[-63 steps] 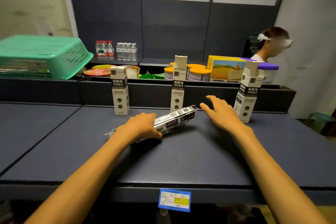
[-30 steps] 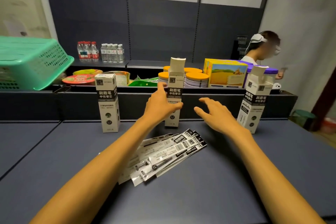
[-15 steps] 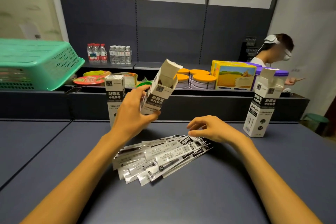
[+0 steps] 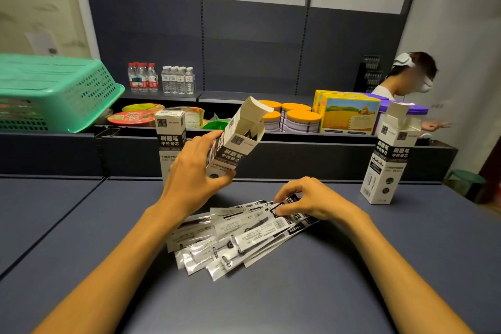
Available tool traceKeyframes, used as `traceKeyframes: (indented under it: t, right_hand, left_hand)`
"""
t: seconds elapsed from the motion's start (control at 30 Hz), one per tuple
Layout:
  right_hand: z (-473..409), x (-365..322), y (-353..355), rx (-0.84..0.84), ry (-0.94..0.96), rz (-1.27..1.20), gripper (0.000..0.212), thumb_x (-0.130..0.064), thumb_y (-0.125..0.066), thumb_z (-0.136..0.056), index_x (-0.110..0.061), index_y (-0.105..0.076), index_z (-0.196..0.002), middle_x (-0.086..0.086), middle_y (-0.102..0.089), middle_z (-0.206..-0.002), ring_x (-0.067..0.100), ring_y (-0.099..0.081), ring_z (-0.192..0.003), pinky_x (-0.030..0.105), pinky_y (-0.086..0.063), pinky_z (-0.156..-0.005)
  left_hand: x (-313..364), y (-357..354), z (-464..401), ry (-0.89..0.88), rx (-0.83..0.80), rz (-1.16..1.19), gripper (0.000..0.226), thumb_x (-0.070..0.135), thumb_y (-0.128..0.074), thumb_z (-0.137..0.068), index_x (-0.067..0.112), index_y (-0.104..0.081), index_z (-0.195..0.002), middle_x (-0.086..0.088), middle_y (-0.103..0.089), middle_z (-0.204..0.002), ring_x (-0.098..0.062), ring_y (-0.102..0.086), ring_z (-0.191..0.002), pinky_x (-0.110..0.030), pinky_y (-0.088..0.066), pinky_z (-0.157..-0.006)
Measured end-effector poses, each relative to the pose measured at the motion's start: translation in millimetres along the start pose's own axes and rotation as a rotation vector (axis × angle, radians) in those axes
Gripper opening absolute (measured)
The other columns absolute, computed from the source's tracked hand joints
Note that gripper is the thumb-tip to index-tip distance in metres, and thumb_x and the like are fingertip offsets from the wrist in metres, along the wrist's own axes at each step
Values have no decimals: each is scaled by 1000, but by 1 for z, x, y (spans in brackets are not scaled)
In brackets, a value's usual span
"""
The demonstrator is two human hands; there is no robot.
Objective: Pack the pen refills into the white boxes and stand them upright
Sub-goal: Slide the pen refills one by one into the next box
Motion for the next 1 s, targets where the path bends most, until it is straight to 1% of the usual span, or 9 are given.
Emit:
traceKeyframes:
  t: [0.1,0.2,0.3,0.47,0.6,0.73,0.87,0.93,1.0]
  right_hand:
    - [4,-2,4,38,42,-13,8,-33,-75,-80,-38,-69,-83,-19,-65,-91,0,-60,-91,18,-46,-79]
    - [6,0,8,74,67,-53,4,-29,-76,-80,-30,-73,-82,-13,-69,-89,3,-63,-88,26,-53,-81]
    - [8,1,9,64,76,-88,3,-26,-75,-82,-25,-73,-84,-10,-71,-88,6,-65,-87,29,-54,-83]
    - [14,-3,19,72,110,-182,5,-23,-72,-84,-21,-72,-89,-6,-71,-88,8,-66,-86,23,-51,-78]
    - [21,-7,26,137,148,-231,6,-21,-71,-85,-21,-72,-91,-6,-72,-90,8,-66,-88,22,-51,-76]
    - [35,-11,47,238,196,-357,12,-18,-70,-84,-15,-73,-95,1,-72,-91,14,-66,-84,21,-52,-76]
    - [53,-7,73,409,237,-554,12,-29,-71,-80,-22,-74,-90,3,-72,-89,16,-66,-84,20,-51,-76]
    - [58,-6,80,487,271,-611,27,-48,-76,-73,-26,-73,-89,4,-72,-90,19,-68,-86,24,-54,-81]
    - [60,-8,84,555,288,-628,38,-60,-77,-64,-30,-73,-88,3,-72,-93,19,-69,-87,24,-55,-82]
  left_hand:
    - [0,0,0,2,1,-1,82,34,-78,-72,21,-36,-142,-1,-54,-121,-15,-50,-108,-37,-50,-88]
    - [0,1,1,-3,1,-2,82,33,-78,-72,21,-36,-142,-1,-55,-121,-15,-49,-108,-38,-50,-89]
    - [0,1,1,-5,-1,-5,82,34,-77,-72,22,-36,-142,-1,-54,-122,-16,-49,-109,-39,-50,-90]
    - [-1,2,1,-5,3,-21,83,33,-78,-72,20,-36,-142,-3,-54,-121,-17,-50,-108,-39,-50,-89]
    - [-3,4,1,0,17,-34,83,33,-79,-72,20,-37,-142,-3,-54,-122,-16,-49,-109,-36,-48,-89]
    - [-5,3,1,7,16,-49,83,31,-80,-72,20,-37,-142,-3,-55,-122,-16,-49,-109,-35,-47,-89]
    - [-7,3,1,4,20,-52,82,31,-79,-72,21,-37,-142,-3,-54,-122,-17,-49,-109,-33,-46,-88]
    - [-8,2,1,-1,19,-59,83,31,-80,-72,21,-37,-142,-3,-54,-123,-16,-48,-110,-31,-45,-88]
    - [-8,1,2,-3,15,-73,83,31,-80,-71,22,-37,-142,-3,-54,-122,-16,-48,-109,-33,-47,-87]
Point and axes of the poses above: each hand's wrist, its own z-axis away from the middle knuckle, its own y-axis out of the back of the hand, x = y × z, the point moved 3 cm from there along -z, towards the middle knuckle
